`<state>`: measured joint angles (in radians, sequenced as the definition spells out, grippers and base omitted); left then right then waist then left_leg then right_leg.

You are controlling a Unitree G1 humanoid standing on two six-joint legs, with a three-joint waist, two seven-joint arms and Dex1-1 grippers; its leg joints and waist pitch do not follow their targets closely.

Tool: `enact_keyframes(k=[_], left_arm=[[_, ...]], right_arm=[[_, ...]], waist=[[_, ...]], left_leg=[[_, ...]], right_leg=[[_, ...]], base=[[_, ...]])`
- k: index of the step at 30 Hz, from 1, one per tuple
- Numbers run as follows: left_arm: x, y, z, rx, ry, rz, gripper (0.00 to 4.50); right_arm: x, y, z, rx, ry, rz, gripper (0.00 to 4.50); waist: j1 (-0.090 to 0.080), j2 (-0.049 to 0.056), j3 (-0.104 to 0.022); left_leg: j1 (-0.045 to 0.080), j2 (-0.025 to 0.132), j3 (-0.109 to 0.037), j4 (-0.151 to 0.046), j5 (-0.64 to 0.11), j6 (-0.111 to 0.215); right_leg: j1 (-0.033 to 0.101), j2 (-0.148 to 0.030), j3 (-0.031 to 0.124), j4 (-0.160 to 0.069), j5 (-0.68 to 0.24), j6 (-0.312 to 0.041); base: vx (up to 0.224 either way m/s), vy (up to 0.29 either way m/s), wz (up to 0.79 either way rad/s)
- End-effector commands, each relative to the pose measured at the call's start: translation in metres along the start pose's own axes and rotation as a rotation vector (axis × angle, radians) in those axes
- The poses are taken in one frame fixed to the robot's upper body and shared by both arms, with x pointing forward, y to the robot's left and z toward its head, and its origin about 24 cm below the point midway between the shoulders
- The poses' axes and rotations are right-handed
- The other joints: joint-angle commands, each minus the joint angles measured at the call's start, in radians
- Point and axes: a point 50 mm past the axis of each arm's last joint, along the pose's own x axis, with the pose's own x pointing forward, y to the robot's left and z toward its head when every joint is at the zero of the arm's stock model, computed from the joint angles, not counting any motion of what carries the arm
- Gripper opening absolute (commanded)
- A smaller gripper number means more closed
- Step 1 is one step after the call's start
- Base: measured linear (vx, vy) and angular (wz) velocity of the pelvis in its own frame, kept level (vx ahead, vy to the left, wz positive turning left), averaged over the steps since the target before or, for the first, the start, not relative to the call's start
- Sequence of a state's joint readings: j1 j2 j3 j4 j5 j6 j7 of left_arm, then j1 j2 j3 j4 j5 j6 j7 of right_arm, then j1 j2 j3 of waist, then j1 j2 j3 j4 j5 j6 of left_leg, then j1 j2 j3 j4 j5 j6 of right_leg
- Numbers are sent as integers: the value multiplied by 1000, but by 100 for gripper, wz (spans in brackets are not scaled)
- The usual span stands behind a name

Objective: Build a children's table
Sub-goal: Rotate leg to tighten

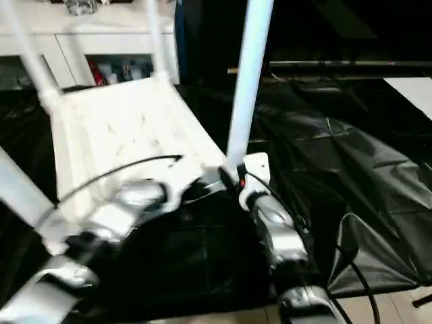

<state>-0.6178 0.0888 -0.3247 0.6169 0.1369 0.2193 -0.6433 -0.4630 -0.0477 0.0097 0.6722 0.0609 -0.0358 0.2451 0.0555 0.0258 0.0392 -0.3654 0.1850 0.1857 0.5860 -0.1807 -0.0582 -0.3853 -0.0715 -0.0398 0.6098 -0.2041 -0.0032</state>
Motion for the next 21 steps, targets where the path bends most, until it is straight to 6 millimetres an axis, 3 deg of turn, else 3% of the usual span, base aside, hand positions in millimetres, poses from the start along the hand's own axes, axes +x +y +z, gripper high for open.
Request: enact_keyframes(k=[1, 2, 5, 9, 13, 16, 21], left_arm=[[9, -13, -4, -20, -3, -14, 0], [8, -12, -4, -20, -3, -14, 0], [0, -4, -8, -14, -5, -11, 0], [-12, 4, -14, 12, -5, -37, 0], [-27, 7, -19, 154, -16, -115, 0], [-41, 5, -22, 131, -39, -208, 0], [-55, 5, -28, 134, -69, -275, 0]], right_arm=[[4, 30, -6, -19, 21, 140, 277], [4, 29, -5, -19, 15, 144, 277], [2, 22, 4, -15, -30, 206, 347], [-3, 10, 15, -42, -61, 281, 381], [-17, -2, 16, -123, -31, 456, 381], [-29, -9, 13, -169, 10, 576, 381], [-36, -10, 12, -174, 35, 664, 381]], waist=[[-2, -21, -47], [-1, -21, -48], [-1, -23, -48], [-2, -27, -50], [1, -29, -51], [3, -26, -53], [2, -25, -56]], left_leg=[[8, 35, -17, -72, -253, 30], [9, 36, -17, -72, -252, 34], [6, 37, -18, -72, -252, 47], [0, 38, -17, -69, -213, 68], [-5, 39, -16, -66, -189, 90], [-2, 45, -15, -66, -166, 85], [-3, 46, -12, -62, -134, 104]], right_leg=[[27, -66, 38, -96, -321, -153], [27, -68, 38, -96, -317, -154], [29, -69, 36, -95, -315, -158], [33, -70, 35, -90, -271, -169], [36, -72, 35, -87, -248, -163], [36, -69, 32, -78, -197, -194], [34, -65, 32, -64, -83, -239]], base=[[0, 0, 0], [0, 0, 0], [0, 0, 0], [0, 0, 0], [0, 0, 0], [0, 0, 0], [0, 0, 0]])
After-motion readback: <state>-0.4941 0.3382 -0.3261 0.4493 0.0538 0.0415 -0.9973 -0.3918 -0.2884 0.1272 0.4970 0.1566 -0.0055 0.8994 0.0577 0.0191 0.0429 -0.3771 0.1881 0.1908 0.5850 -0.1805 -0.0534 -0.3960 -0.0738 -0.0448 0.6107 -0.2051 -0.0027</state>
